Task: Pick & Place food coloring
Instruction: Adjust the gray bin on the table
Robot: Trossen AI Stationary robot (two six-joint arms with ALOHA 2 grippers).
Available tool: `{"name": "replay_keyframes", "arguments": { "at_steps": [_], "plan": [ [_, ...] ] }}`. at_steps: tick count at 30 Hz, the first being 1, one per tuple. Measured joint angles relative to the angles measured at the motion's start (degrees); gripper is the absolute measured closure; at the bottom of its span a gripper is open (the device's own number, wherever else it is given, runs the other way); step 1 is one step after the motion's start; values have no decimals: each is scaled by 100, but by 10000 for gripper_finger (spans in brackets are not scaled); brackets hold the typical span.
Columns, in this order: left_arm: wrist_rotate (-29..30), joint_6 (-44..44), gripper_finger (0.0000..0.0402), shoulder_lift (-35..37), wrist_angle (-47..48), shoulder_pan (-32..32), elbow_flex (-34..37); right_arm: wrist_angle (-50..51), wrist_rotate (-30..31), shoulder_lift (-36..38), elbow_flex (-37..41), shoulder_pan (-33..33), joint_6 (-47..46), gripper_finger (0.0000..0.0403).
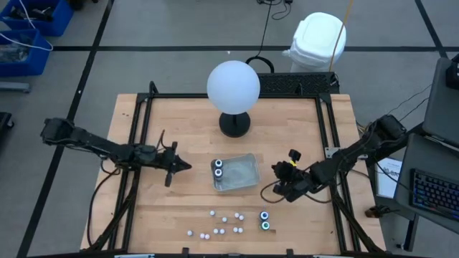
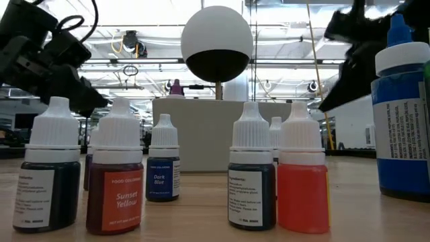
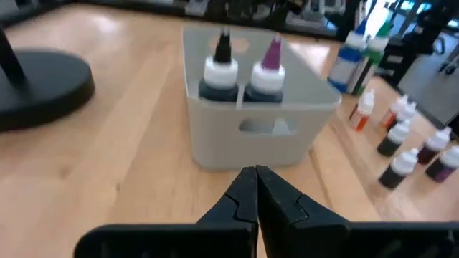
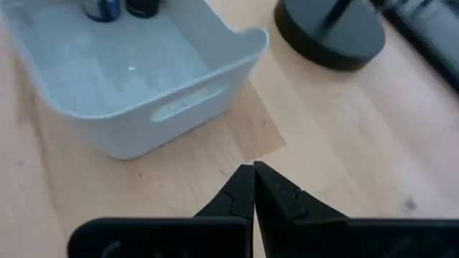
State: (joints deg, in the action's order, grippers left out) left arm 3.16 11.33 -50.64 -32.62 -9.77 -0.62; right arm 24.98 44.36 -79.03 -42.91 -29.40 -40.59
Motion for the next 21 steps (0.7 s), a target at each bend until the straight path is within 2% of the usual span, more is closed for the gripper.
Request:
{"name": "replay_keyframes", "arguments": {
  "at_steps": [6, 10, 13, 21],
  "plan": [
    [145, 146, 388, -800, -679, -60, 0, -1174, -528, -4, 479, 455, 385, 402],
    [146, 151, 397, -1273, -1189, -62, -98, -1883, -561, -4, 615, 648, 864, 403],
    [148, 123, 394, -1638, -1185, -62, -370, -2231, -573, -4, 657, 735, 1145, 403],
    [140, -23, 388, -2745, -843, -61, -1163, -2325, -711, -40, 666, 880, 1280, 403]
  ]
}}
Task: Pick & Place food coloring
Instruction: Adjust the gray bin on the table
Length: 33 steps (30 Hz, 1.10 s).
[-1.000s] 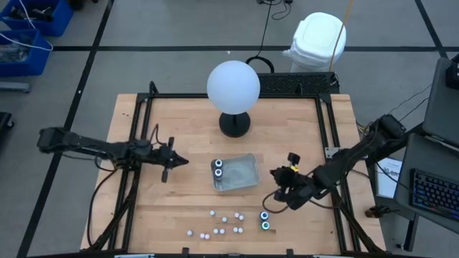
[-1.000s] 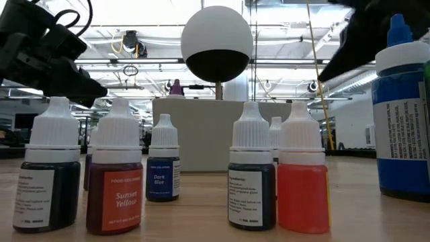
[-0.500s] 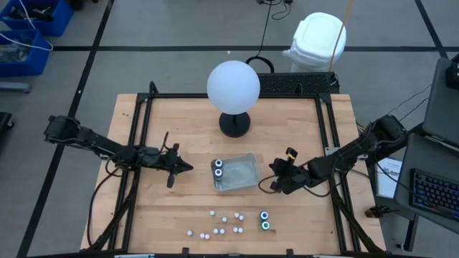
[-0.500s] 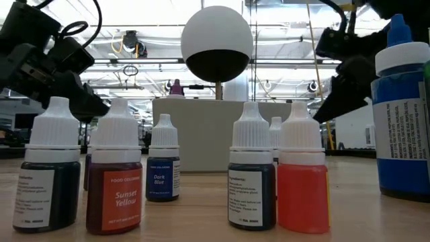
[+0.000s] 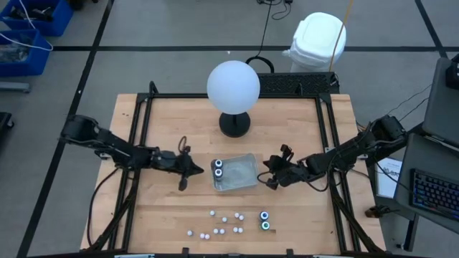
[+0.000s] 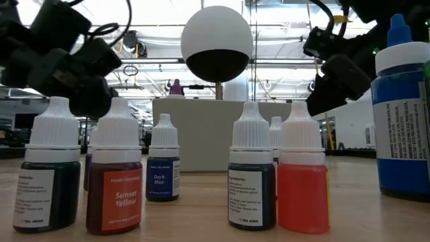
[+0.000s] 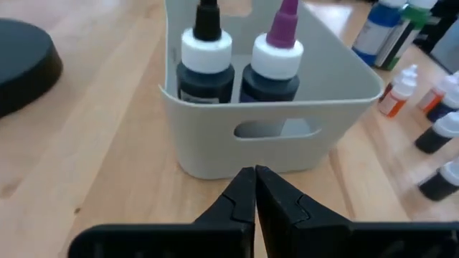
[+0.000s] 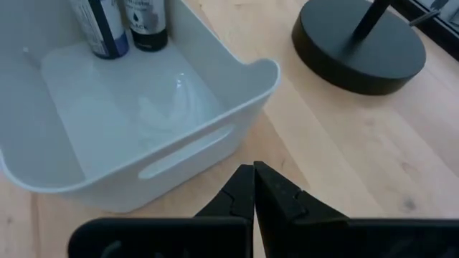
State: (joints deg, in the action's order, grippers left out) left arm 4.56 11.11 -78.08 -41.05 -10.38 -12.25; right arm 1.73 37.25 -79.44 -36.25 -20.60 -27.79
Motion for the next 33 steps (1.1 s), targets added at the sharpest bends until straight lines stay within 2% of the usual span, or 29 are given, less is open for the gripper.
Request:
{"name": "replay_keyframes", "arguments": {
  "at_steps": [4, 8, 13, 25, 33],
  "plan": [
    [-3, -73, 397, -429, 210, 0, -411, 13, -4, 1, 2, 70, 48, 403],
    [-9, -201, 383, -610, 666, 1, -808, -129, -144, 0, 81, 157, 62, 403],
    [4, -310, 377, -610, 1300, 33, -1166, -916, -183, -24, 341, 138, 219, 403],
    [110, -344, 376, -608, 1396, 411, -1202, -2068, -934, -992, 433, 136, 143, 403],
    [106, -342, 376, -608, 1424, 429, -1202, -2086, -1009, -1045, 433, 139, 84, 403]
  ]
}}
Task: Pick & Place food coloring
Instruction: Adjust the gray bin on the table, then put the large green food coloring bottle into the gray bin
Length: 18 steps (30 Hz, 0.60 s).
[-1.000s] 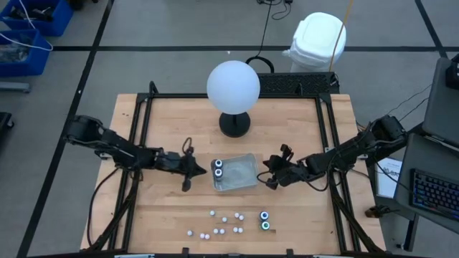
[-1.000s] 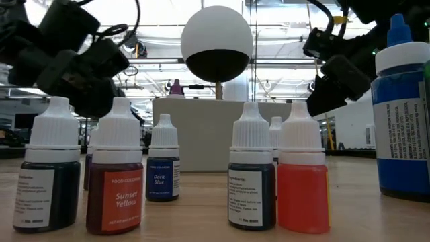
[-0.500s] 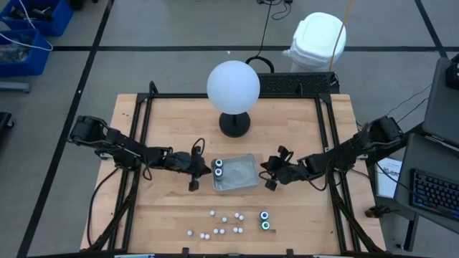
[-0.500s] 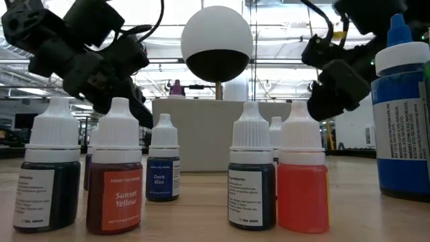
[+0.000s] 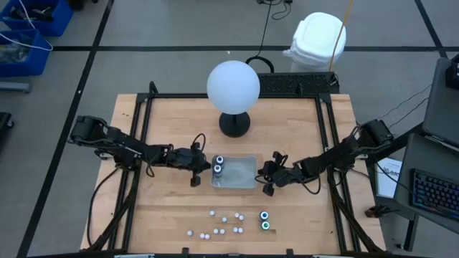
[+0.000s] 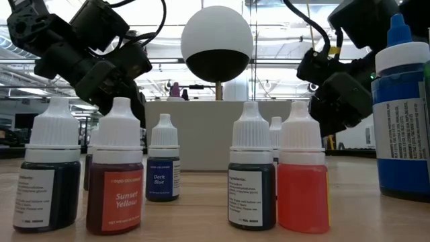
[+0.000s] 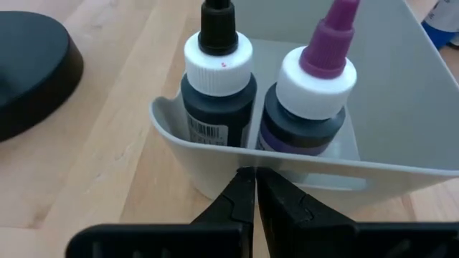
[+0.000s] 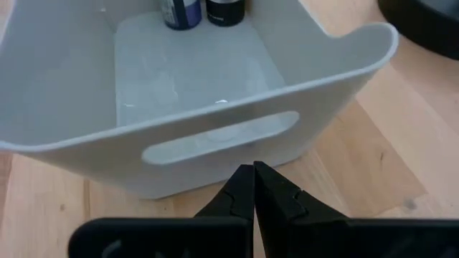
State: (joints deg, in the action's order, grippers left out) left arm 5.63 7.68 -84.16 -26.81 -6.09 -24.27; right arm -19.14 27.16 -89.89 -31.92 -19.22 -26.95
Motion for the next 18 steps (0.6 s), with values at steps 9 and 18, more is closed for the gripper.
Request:
{"name": "replay_keyframes", "arguments": {
  "at_steps": [9, 18],
  "plan": [
    [-7, 256, 376, 106, -6, -190, 0, 352, -35, 168, -4, 43, -26, 403],
    [-9, 162, 376, 258, 365, -431, 0, 2409, -43, 1568, -5, -77, -622, 403]
  ]
}}
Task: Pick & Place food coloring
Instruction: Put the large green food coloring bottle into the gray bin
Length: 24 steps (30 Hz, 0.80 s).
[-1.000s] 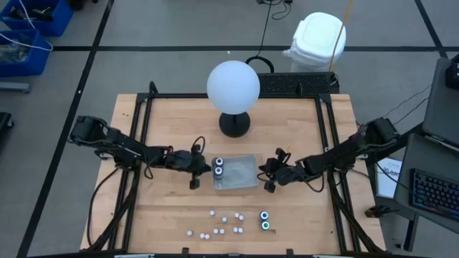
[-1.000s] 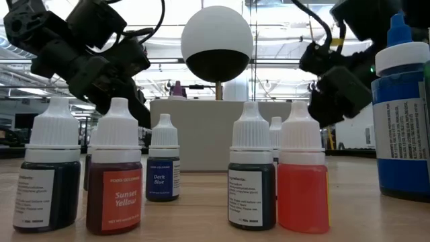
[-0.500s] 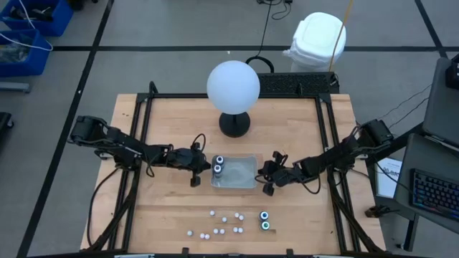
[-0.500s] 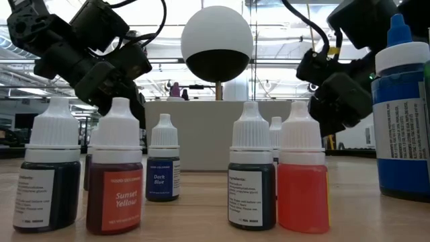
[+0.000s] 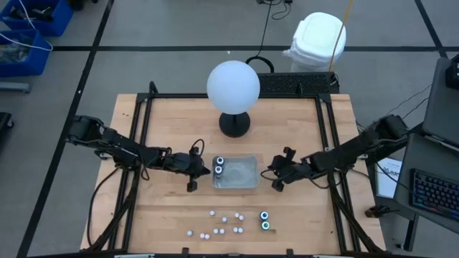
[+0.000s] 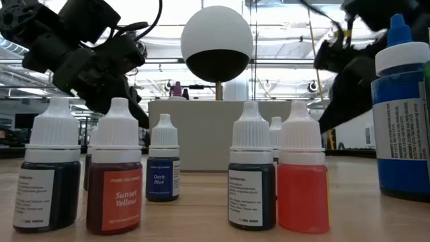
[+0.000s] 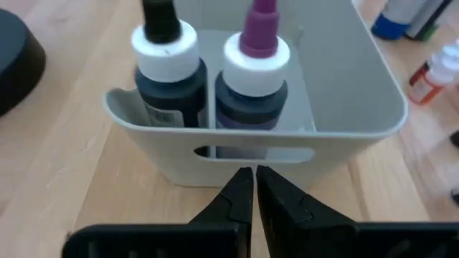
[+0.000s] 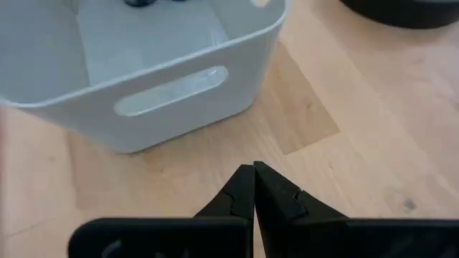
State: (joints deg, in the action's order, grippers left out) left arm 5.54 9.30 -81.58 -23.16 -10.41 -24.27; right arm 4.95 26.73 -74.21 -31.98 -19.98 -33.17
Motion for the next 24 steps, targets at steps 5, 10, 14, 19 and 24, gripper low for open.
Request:
{"name": "replay_keyframes", "arguments": {
  "at_steps": [5, 10, 14, 19, 24],
  "plan": [
    [0, -453, 376, -2, 4, -56, 0, 346, -104, 766, -2, -321, -77, 403],
    [57, -1163, 376, 247, -125, -49, -2, 780, 198, 1132, -309, -836, -193, 403],
    [161, -1357, 376, 689, -85, -47, -2, 1539, 593, 987, -1099, -1362, -160, 403],
    [213, -1910, 376, 1316, 122, -45, -2, 2044, 803, 400, -2511, -1967, 348, 403],
    [206, -2200, 376, 1828, 306, -45, -4, 2613, 1089, -600, -4058, -2409, 798, 403]
  ]
}}
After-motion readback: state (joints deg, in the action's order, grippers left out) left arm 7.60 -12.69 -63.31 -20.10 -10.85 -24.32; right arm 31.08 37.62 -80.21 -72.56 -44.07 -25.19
